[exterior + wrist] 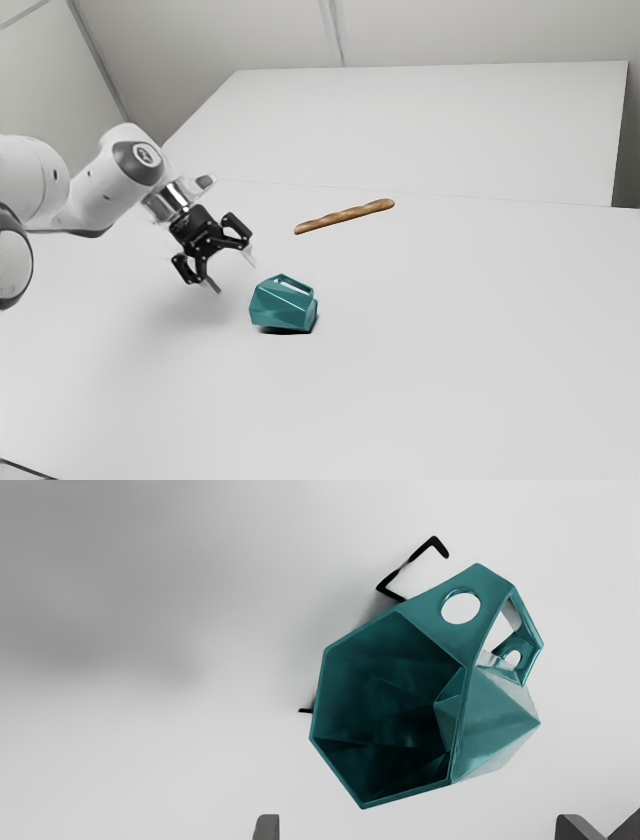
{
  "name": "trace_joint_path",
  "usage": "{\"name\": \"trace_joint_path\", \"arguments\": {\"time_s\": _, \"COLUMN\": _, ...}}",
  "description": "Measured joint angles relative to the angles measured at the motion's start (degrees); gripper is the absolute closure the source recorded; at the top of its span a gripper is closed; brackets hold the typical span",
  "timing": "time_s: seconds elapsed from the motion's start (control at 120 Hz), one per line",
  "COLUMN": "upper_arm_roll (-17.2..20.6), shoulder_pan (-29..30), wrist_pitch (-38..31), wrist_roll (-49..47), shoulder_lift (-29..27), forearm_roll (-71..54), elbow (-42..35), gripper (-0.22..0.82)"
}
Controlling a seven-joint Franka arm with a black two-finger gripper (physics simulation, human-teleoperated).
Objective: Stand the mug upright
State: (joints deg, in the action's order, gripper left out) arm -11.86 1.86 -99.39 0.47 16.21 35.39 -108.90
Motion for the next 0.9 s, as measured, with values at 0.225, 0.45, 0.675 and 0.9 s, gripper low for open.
{"name": "trace_joint_path", "arguments": {"time_s": 0.225, "upper_arm_roll": 0.95, "shoulder_pan": -0.01, "wrist_pitch": -3.26, "wrist_roll": -0.17, "shoulder_lift": 4.17, "forearm_roll": 4.89, "elbow": 2.1, "gripper": 0.0}}
{"name": "trace_joint_path", "arguments": {"time_s": 0.45, "upper_arm_roll": 2.28, "shoulder_pan": -0.03, "wrist_pitch": -4.63, "wrist_roll": -0.29, "shoulder_lift": 6.65, "forearm_roll": 11.73, "elbow": 1.53, "gripper": 0.0}}
{"name": "trace_joint_path", "arguments": {"time_s": 0.675, "upper_arm_roll": 3.76, "shoulder_pan": -0.11, "wrist_pitch": -4.95, "wrist_roll": -0.52, "shoulder_lift": 7.78, "forearm_roll": 15.42, "elbow": 0.53, "gripper": 0.04}}
{"name": "trace_joint_path", "arguments": {"time_s": 0.9, "upper_arm_roll": 3.86, "shoulder_pan": -0.14, "wrist_pitch": -5.07, "wrist_roll": -0.78, "shoulder_lift": 7.73, "forearm_roll": 14.54, "elbow": 0.8, "gripper": 0.56}}
